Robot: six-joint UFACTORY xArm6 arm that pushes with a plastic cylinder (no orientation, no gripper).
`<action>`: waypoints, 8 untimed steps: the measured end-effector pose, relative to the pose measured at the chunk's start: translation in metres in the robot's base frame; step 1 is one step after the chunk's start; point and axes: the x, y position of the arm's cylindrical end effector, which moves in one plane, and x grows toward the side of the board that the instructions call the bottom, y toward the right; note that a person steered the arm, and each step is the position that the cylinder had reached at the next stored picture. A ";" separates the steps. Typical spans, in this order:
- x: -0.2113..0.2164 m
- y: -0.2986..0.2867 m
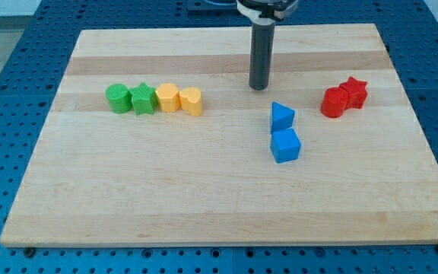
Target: Slide the red blocks to the top of the triangle
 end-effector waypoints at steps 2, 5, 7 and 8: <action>-0.015 0.126; 0.117 0.205; 0.075 0.184; 0.067 0.183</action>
